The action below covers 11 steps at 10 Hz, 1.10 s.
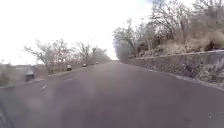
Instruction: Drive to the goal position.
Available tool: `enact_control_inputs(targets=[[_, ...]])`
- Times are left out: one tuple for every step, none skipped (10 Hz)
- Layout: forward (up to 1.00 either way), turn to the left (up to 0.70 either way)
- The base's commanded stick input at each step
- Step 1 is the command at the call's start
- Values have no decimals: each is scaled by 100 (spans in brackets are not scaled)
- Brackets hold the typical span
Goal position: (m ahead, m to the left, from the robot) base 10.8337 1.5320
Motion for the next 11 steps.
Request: enact_control_inputs(targets=[[70, 3], [70, 3], [70, 2], [70, 1], [70, 0], [70, 0], [70, 0], [70, 0], [70, 0], [70, 0], [70, 0]])
